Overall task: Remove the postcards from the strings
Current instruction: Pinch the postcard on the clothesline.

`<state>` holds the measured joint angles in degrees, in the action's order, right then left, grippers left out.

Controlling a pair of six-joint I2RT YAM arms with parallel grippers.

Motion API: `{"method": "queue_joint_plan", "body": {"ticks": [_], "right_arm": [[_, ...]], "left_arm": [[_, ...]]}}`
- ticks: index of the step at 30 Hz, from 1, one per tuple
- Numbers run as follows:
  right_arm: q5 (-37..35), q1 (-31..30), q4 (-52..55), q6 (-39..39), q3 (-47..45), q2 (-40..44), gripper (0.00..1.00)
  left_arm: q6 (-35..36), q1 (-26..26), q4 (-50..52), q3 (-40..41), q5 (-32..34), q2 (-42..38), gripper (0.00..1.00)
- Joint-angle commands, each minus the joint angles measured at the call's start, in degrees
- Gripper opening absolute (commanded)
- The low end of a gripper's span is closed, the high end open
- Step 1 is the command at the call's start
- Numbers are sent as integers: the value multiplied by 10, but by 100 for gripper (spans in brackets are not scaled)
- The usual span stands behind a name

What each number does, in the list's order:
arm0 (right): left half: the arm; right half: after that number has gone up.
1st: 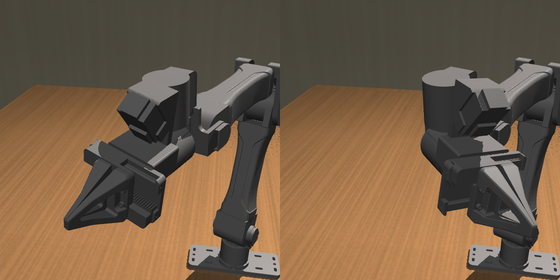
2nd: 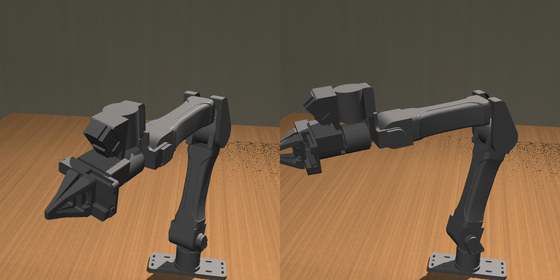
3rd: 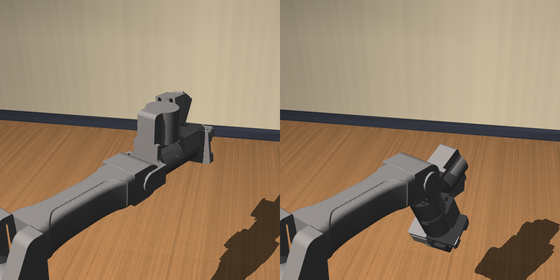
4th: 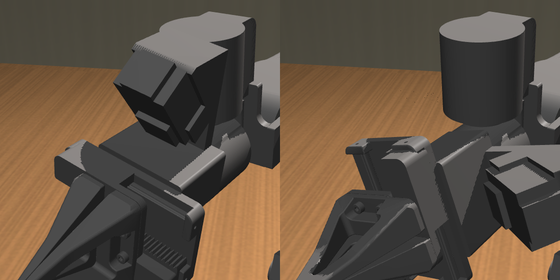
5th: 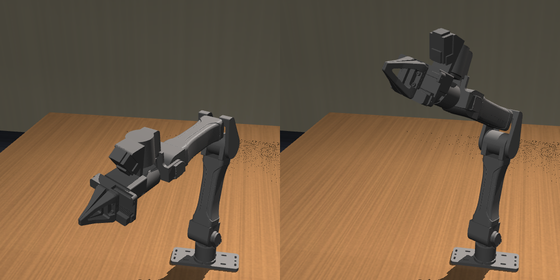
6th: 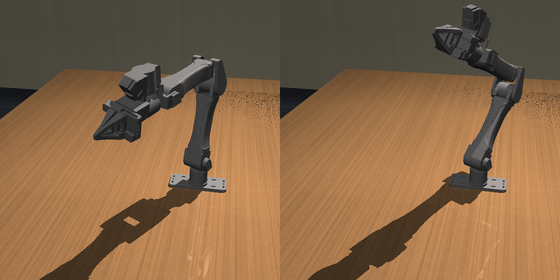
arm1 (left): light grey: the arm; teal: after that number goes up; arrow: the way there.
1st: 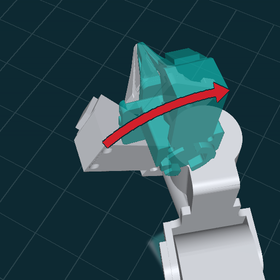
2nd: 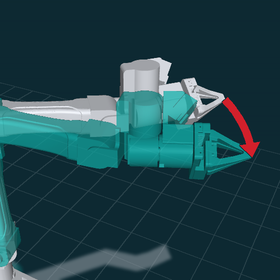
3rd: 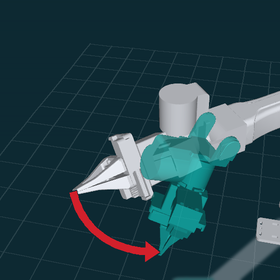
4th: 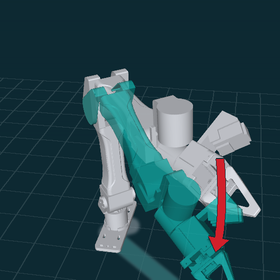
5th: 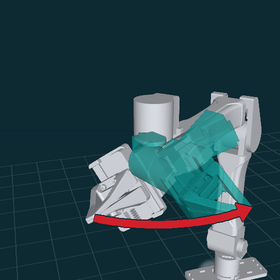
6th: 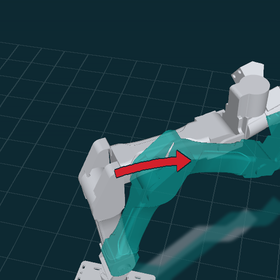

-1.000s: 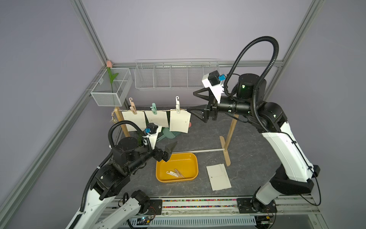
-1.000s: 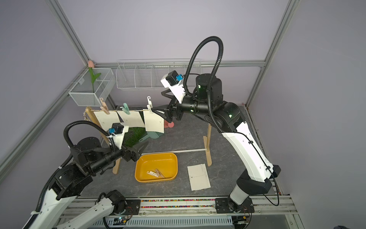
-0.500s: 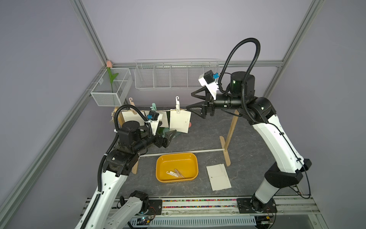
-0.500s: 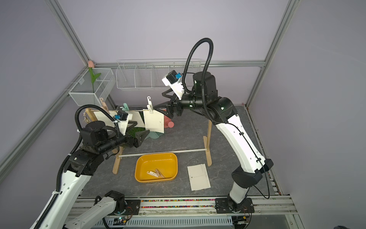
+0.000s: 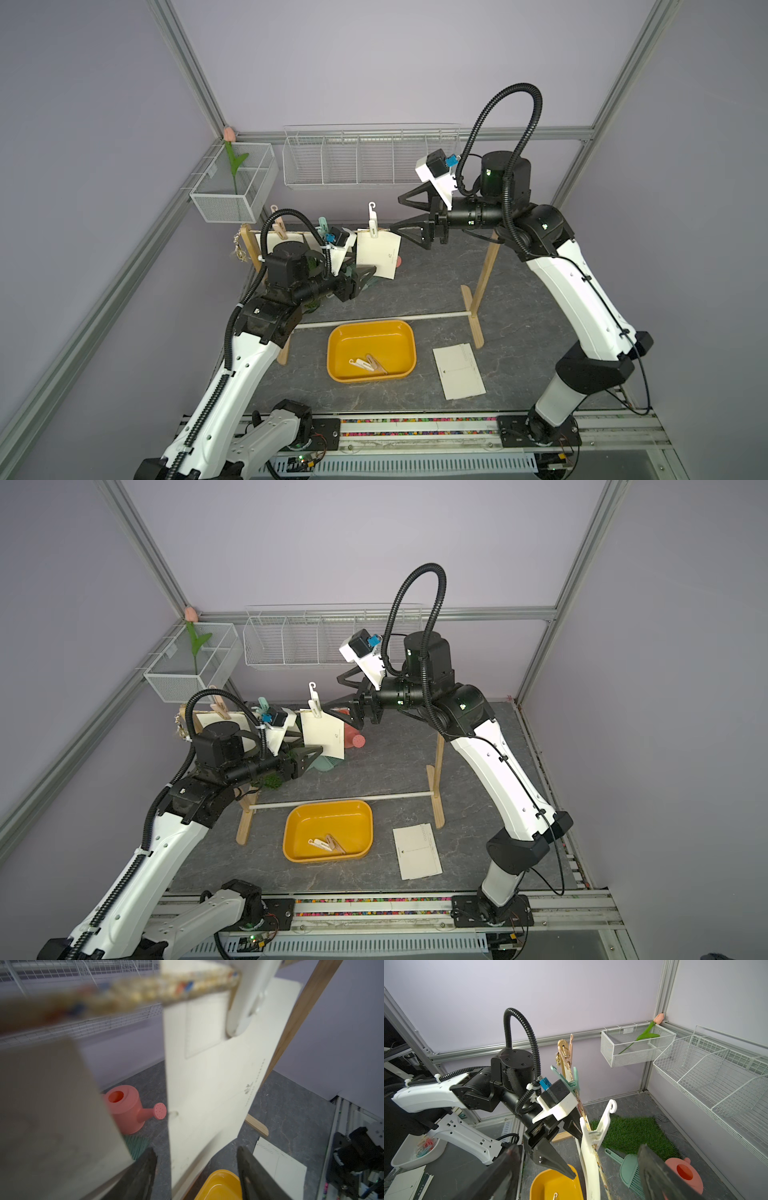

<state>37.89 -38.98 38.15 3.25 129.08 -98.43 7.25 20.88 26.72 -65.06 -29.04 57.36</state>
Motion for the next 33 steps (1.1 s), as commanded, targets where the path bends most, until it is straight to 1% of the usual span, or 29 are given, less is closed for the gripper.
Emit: {"method": "queue_joint_plan", "body": {"ticks": [1,5,9,13,20,27,30,33], "right_arm": [[17,3,-20,-4,-11,17,89],[18,3,-23,-5,-10,12,89],[13,3,-35,-19,-2,-1,89],[2,4,-59,-47,7,-20,89],[10,0,-49,-58,53,-68,90],[31,-17,-35,-11,72,-102,95],[38,-27,-31,9,73,-111,100],[38,-38,-29,26,72,-116,92]], "left_arm": [[15,-4,-17,0,-14,-7,53],[14,-4,-22,16,-7,-26,35],[10,-4,-28,37,4,-50,22],[7,-4,-30,45,12,-57,7],[1,-4,-34,43,7,-51,4],[-8,-3,-40,42,-2,-46,1],[-9,-4,-39,42,-3,-46,0],[-12,-4,-40,42,-3,-48,0]]}}
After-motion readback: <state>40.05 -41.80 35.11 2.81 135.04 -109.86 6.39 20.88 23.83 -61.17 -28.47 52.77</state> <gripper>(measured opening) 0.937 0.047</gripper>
